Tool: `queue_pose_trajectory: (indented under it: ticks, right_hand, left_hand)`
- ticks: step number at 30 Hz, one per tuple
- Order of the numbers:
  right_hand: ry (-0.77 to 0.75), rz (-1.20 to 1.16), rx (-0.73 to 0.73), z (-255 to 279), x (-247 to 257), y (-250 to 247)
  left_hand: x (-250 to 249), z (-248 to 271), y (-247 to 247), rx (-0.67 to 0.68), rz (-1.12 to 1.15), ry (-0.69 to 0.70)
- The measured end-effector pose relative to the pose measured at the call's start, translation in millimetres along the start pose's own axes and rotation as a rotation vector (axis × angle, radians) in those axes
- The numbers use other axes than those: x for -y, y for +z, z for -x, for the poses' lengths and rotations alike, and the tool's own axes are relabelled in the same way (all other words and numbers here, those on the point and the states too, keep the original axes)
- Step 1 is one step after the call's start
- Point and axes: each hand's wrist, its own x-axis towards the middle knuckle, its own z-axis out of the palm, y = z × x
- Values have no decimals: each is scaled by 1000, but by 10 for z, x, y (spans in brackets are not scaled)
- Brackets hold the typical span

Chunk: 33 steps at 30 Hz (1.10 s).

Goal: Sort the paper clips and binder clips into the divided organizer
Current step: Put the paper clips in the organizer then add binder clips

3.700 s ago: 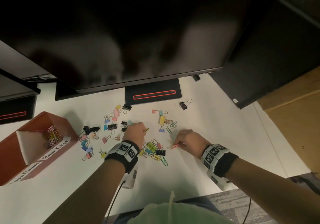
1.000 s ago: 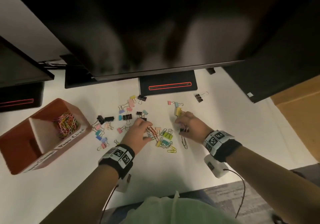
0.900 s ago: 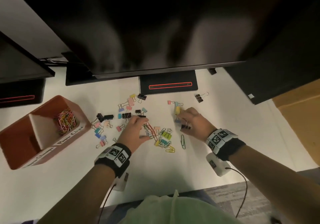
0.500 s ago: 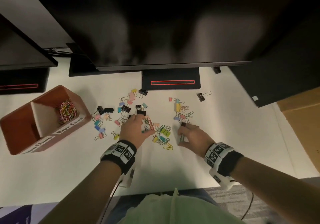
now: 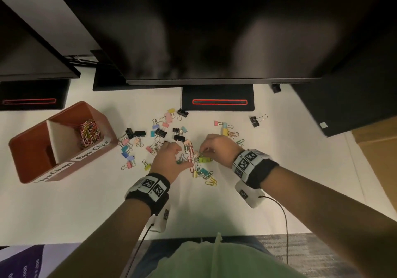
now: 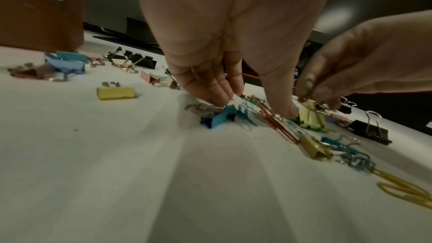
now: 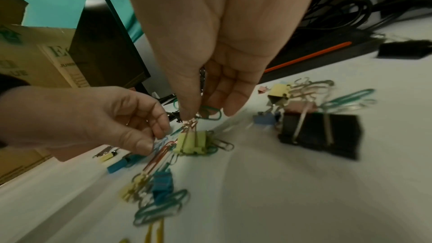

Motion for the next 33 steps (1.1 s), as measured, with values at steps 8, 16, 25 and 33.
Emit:
queue_pose_trajectory:
  ticks: [8, 16, 25, 33]
  right_hand:
    - [13, 134, 104, -15, -89, -25]
    - [24, 93, -126, 154, -313, -134]
    - [-63, 92, 198, 299, 23, 330]
    - [-118, 182, 175, 459, -135, 427]
  left_hand:
    - [-15, -33, 56, 5, 11, 14]
    - [42, -95, -32, 29, 48, 83]
    - [44, -92, -6, 18, -269, 66]
    - [-17, -215, -76, 128, -306, 92]
